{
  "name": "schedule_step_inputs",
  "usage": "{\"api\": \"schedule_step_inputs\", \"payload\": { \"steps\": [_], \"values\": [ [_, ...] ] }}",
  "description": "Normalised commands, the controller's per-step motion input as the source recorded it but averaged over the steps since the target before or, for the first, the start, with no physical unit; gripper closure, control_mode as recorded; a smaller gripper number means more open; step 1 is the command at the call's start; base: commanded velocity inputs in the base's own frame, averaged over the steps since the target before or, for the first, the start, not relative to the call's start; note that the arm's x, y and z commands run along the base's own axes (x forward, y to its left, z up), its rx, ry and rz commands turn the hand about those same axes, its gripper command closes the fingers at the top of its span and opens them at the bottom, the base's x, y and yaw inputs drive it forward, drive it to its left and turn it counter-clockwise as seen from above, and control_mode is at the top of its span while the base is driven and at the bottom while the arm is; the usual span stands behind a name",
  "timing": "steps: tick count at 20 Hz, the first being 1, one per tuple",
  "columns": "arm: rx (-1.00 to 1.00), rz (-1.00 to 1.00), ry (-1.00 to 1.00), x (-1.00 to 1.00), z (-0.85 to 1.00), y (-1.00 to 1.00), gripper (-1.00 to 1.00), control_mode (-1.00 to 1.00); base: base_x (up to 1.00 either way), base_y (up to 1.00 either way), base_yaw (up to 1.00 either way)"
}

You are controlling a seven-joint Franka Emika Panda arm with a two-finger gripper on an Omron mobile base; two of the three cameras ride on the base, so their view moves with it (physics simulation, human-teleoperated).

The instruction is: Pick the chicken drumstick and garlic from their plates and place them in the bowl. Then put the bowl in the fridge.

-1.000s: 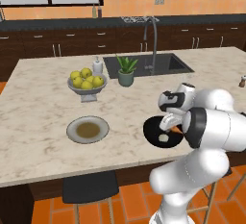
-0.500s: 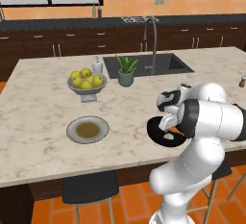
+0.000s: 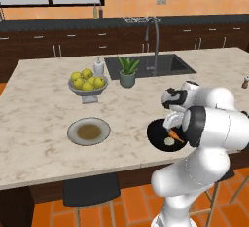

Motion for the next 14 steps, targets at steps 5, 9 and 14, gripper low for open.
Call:
{"api": "schedule_step_inputs", "payload": {
  "steps": [5,9,14],
  "values": [
    [0.0,0.0,-0.09,-0.64,0.57,0.26,-1.0,-1.0,0.0,0.0,0.0],
    [0.0,-0.05,-0.04,-0.77,0.44,0.36,-1.0,-1.0,0.0,0.0,0.0],
    [0.0,-0.1,-0.04,-0.81,0.3,0.38,-1.0,-1.0,0.0,0.0,0.0]
  ]
}}
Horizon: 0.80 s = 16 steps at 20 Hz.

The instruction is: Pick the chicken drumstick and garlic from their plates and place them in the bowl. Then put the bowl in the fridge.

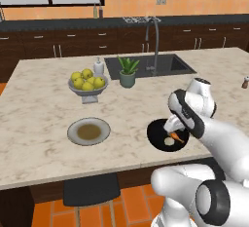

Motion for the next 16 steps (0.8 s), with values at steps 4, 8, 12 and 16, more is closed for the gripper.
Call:
{"api": "schedule_step_inputs", "payload": {
  "steps": [4,8,12,16],
  "values": [
    [0.0,-0.14,0.0,-0.76,0.12,0.27,-1.0,-1.0,0.0,0.0,0.0],
    [0.0,-0.15,-0.05,-0.37,0.01,0.28,-1.0,-1.0,0.0,0.0,0.0],
    [-0.02,-0.11,-0.01,0.35,0.09,0.36,-1.0,-1.0,0.0,0.0,0.0],
    [-0.07,-0.01,0.0,0.77,0.0,0.13,-1.0,-1.0,0.0,0.0,0.0]
  ]
}}
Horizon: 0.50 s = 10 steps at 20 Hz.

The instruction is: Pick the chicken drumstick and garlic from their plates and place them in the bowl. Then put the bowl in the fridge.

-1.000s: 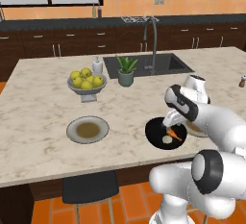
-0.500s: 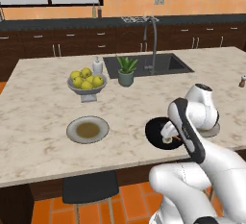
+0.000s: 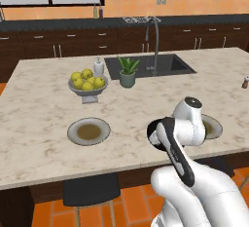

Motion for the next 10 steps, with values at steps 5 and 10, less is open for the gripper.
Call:
{"api": "schedule_step_inputs", "payload": {
  "steps": [5,10],
  "values": [
    [-0.11,0.0,0.09,0.53,0.01,-0.02,-1.0,-1.0,0.0,0.0,0.0],
    [-0.08,0.0,0.16,0.56,-0.09,0.05,-1.0,-1.0,0.0,0.0,0.0]
  ]
}}
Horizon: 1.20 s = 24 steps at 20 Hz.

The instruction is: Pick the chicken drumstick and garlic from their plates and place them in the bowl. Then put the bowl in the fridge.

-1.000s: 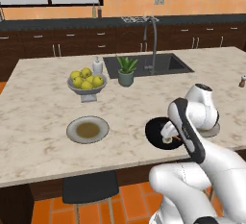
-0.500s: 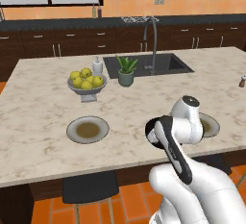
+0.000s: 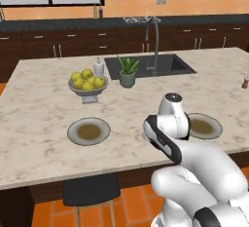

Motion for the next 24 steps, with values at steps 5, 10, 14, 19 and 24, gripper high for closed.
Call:
{"api": "schedule_step_inputs", "payload": {
  "steps": [5,10,14,19,24],
  "values": [
    [-0.05,0.0,0.09,0.54,-0.27,0.0,-1.0,-1.0,0.0,0.0,0.0],
    [-0.03,0.0,0.01,0.23,-0.33,0.03,-1.0,-1.0,0.0,0.0,0.0],
    [-0.01,0.0,0.0,-0.11,-0.29,0.0,-1.0,-1.0,0.0,0.0,0.0],
    [0.0,-0.07,-0.08,-0.09,-0.33,0.0,-1.0,-1.0,0.0,0.0,0.0],
    [0.0,-0.12,-0.07,0.03,-0.25,0.01,-1.0,-1.0,0.0,0.0,0.0]
  ]
}}
